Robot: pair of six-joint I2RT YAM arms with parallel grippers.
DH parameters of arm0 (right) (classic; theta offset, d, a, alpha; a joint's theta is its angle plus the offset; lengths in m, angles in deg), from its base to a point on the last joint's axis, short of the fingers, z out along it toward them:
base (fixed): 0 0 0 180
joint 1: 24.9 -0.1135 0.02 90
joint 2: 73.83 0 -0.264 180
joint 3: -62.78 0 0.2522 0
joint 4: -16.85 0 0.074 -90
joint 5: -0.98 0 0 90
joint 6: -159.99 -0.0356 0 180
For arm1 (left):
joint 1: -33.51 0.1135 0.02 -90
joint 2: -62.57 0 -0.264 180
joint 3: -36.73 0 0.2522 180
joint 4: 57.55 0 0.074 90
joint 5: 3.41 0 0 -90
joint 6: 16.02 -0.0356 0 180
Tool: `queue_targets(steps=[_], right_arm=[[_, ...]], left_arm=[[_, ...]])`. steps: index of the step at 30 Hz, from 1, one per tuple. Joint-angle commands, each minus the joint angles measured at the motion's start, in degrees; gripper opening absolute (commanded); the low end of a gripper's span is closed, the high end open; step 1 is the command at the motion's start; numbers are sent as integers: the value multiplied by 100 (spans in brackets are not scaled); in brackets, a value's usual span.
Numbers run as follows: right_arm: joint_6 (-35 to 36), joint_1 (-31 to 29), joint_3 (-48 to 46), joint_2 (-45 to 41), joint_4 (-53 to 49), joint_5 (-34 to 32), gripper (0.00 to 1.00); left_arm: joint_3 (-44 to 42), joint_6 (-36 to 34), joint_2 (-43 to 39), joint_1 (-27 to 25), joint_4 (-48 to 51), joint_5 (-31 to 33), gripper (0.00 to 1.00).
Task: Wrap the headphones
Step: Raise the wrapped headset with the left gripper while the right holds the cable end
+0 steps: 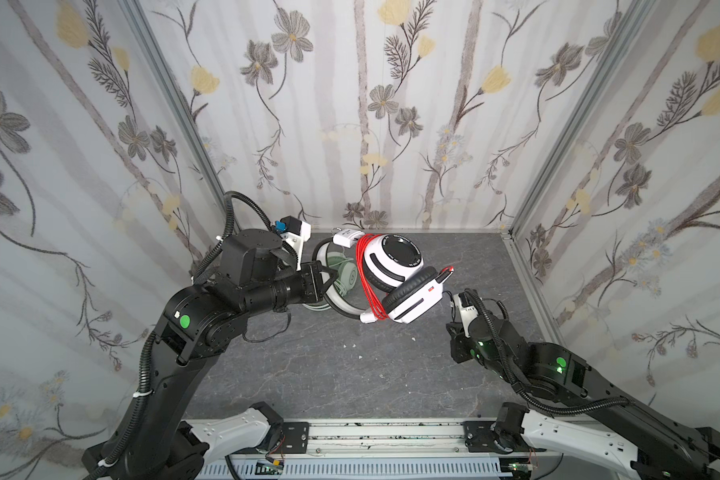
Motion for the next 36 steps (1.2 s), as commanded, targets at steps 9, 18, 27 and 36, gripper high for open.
queue_targets(steps=[9, 18, 27, 36], right_arm=[[-612, -340, -286, 560, 525, -96, 0], [-761, -721, -348, 741, 759, -122, 0], [-1098, -1498, 63, 656, 270, -723, 0], [-996, -2368, 1693, 1315, -859, -1946, 0]], left_arm=[[-758, 1687, 26, 147, -2594, -651, 0], [-778, 1882, 128, 479, -2632, 96, 0], [-448, 2081, 342, 507, -1048, 2123, 0], [-166, 1795, 688, 428, -278, 2763, 0]])
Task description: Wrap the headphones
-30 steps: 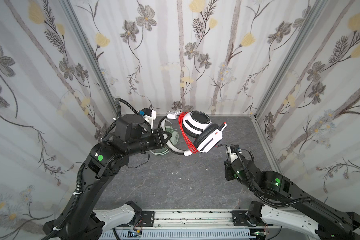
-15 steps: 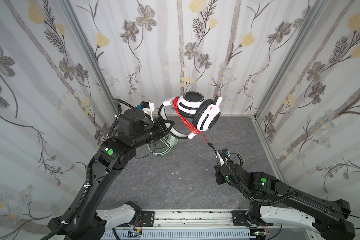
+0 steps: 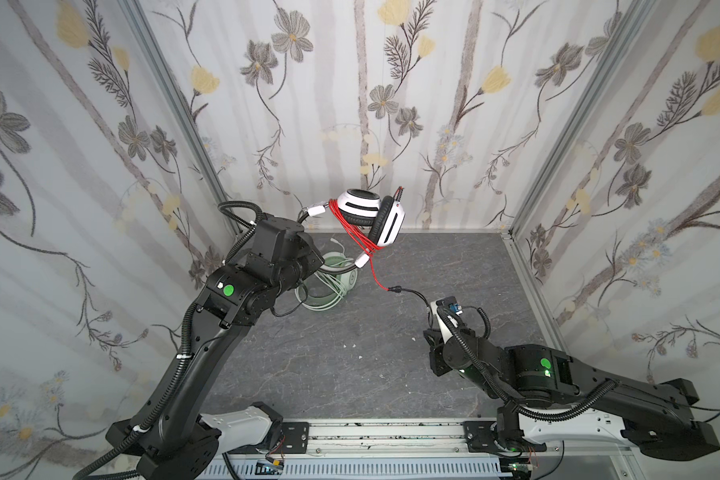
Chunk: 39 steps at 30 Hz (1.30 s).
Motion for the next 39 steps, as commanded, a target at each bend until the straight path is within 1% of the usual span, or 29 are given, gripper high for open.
queue_targets(steps=[1, 3, 7, 12, 14, 18, 21, 23, 26, 28, 31, 33, 36, 39], right_arm=[[-33, -295, 594, 271, -630, -948, 0], [-13, -478, 985, 462, -981, -1272, 0], [117, -783, 1620, 772, -1612, -1964, 0], [629, -854, 1854, 800, -1614, -2353, 0], [1072, -888, 1915, 684, -1316, -2401, 0], [2205, -1026, 1959, 468, -441, -2422, 0], [3163, -1165, 1977, 463, 207, -2468, 0], [3958, -1191, 1969, 534, 647, -2319, 0], [4858, -1214, 1977, 675, 1148, -2255, 0], [5378, -1209, 1939, 715, 1419, -2083, 0], [5889, -1213, 1820, 733, 1873, -2138, 0], [6168, -1202, 1709, 708, 2149, -2178, 0], [6624, -1207, 1412, 616, 2677, -2279, 0], [7050, -1216, 1074, 514, 3171, -2403, 0]], left_arm=[[164, -152, 93, -22, 86, 494, 0], [232, -292, 109, -22, 235, 564, 0], [243, -663, 107, -30, 367, 482, 0], [-62, -1358, 70, -38, 325, 112, 0], [-249, -1674, -19, -38, 354, -60, 0], [-366, -1835, -102, -45, 601, 45, 0], [-313, -2053, -89, -46, 690, -178, 0], [-294, -2185, -63, -45, 693, -371, 0], [-175, -2375, 56, -79, 792, -624, 0], [-48, -2450, 109, -131, 914, -656, 0], [48, -2554, 249, -250, 1025, -684, 0], [31, -2669, 236, -329, 991, -827, 0], [-78, -2796, 173, -456, 869, -1013, 0], [-118, -2878, 162, -575, 850, -1019, 0]])
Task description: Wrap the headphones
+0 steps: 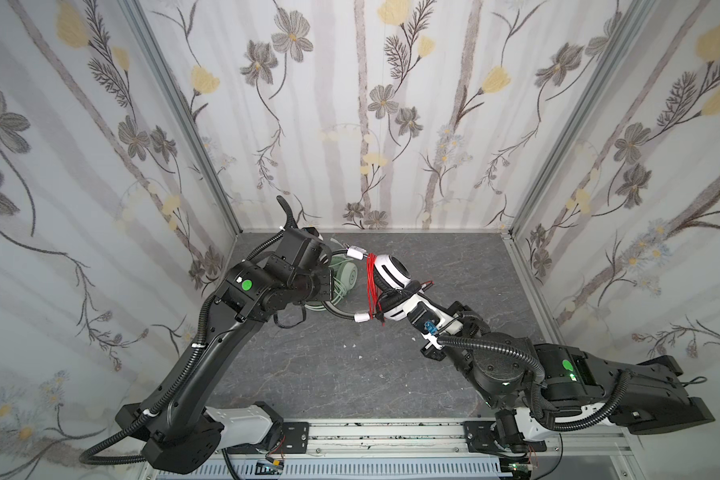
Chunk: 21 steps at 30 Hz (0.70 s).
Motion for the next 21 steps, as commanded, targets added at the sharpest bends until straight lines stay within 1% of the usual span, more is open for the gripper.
queue_targets(steps=[1, 3, 5, 7, 8, 12, 13, 14, 15, 17, 18, 19, 21], right_arm=[[833, -11, -313, -95, 1059, -277, 0], [1088, -9, -521, -169, 1343, -353, 0], [1327, -11, -704, -229, 1597, -413, 5], [1504, 19, -785, -251, 1766, -406, 5], [1565, 76, -785, -244, 1812, -403, 6], [1534, 452, -612, -208, 1857, -270, 4], [1454, 561, -550, -227, 1835, -175, 7], [1327, 684, -495, -261, 1788, -23, 21], [1210, 821, -438, -305, 1696, 193, 28], [989, 1021, -317, -376, 1469, 619, 29], [860, 1126, -274, -407, 1364, 787, 35], [747, 1223, -230, -426, 1249, 958, 36], [412, 1453, -132, -431, 895, 1361, 34]], left_arm=[[-15, -120, -44, -86, -275, -173, 0], [-24, -148, -45, -130, -277, -186, 0], [-42, -158, -57, -153, -299, -234, 0], [-67, -143, -42, -199, -369, -337, 0], [-81, -148, -48, -240, -430, -444, 0], [-211, -291, -58, -459, -699, -803, 0], [-248, -326, -61, -490, -727, -846, 0], [-282, -378, -57, -506, -738, -896, 0], [-309, -415, -57, -528, -738, -929, 0], [-347, -456, -162, -553, -738, -980, 0], [-349, -465, -229, -549, -751, -1005, 0], [-349, -473, -256, -556, -764, -1041, 0], [-327, -492, -311, -562, -828, -1125, 0]])
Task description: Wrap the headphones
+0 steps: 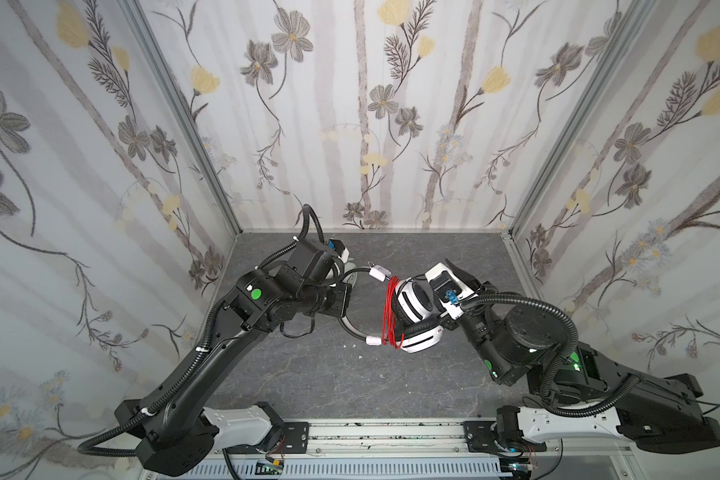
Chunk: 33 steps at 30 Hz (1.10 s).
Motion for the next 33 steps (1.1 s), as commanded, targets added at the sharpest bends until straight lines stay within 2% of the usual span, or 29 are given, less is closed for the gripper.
queue_targets(steps=[1, 7, 9, 12, 19, 24, 33], right_arm=[[-660, 261, 116, 3, -434, 885, 33], [-1359, 725, 93, 76, -951, 1776, 34], [-1634, 1008, 133, 107, -1135, 2298, 39], [-1894, 1388, 79, 61, -1237, 3036, 38], [-2135, 1990, -94, -149, -1210, 4883, 1], [-2320, 2354, -18, -214, -1227, 5699, 0], [-2513, 2910, -45, -120, -1277, 6391, 0]], left_arm=[[52, -55, -112, -13, -494, -330, 0], [276, -107, -126, -22, -599, -672, 0], [322, -163, -134, -35, -637, -866, 0], [367, -195, -168, -39, -637, -975, 0], [359, -304, -258, -57, -672, -1410, 0], [367, -421, -198, -91, -543, -1723, 2], [420, -451, -191, -303, -550, -1802, 0]])
